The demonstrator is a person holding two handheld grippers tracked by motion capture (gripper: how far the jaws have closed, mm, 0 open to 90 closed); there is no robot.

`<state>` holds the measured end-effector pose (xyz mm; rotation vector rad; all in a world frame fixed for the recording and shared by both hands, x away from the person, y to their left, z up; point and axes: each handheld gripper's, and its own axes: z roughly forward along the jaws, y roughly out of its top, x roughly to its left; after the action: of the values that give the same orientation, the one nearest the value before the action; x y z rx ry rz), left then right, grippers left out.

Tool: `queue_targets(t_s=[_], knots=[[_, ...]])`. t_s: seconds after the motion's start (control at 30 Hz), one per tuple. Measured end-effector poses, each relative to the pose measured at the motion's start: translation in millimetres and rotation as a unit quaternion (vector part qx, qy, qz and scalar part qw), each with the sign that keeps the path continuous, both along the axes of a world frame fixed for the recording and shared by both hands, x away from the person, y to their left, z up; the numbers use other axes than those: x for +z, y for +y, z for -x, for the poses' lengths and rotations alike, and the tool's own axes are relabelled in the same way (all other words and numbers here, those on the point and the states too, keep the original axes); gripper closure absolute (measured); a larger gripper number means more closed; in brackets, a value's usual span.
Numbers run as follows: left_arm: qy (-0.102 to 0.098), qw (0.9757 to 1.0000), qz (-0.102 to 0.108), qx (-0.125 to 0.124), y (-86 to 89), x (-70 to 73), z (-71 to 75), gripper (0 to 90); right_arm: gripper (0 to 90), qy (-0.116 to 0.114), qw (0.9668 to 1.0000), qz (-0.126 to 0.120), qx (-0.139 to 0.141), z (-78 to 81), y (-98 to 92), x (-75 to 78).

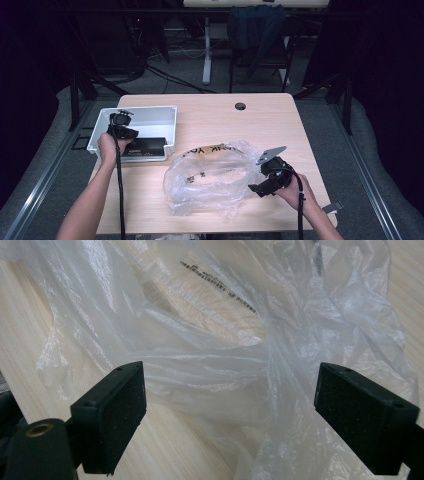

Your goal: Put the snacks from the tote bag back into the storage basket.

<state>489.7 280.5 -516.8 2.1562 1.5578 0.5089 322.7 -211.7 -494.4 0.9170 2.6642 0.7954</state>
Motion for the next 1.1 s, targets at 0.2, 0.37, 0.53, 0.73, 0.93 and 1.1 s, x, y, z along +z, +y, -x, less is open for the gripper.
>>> queue_targets(t_s=[0.2,0.37,0.53,0.73,0.93,1.1], knots=[[-0.017,0.9997,0.013,-0.013,0.5,19.3,14.7,37.9,12.8,-0.007,0.9999,-0.008,-0.003,1.7,-1.1,4.3],[-0.047,0.9983,0.011,-0.034,-3.6,40.3,40.1,24.8,12.8,-0.012,0.9999,-0.01,-0.005,3.4,-1.3,6.7],[-0.073,0.9952,0.011,-0.064,-9.8,57.0,73.2,18.9,12.8,-0.015,0.9998,-0.011,-0.007,3.4,-2.6,7.3],[-0.088,0.9909,0.01,-0.102,-18.1,69.9,111.9,16.4,12.8,-0.02,0.9997,-0.01,-0.011,4.2,-2.9,7.9],[-0.092,0.9879,0.004,-0.125,-24.5,68.8,147.9,15.8,12.8,-0.019,0.9996,-0.013,-0.013,5.0,-4.5,9.0],[-0.085,0.9872,0.002,-0.135,-26.3,60.2,171.6,15.5,12.8,-0.02,0.9996,-0.015,-0.014,5.4,-5.6,9.2]])
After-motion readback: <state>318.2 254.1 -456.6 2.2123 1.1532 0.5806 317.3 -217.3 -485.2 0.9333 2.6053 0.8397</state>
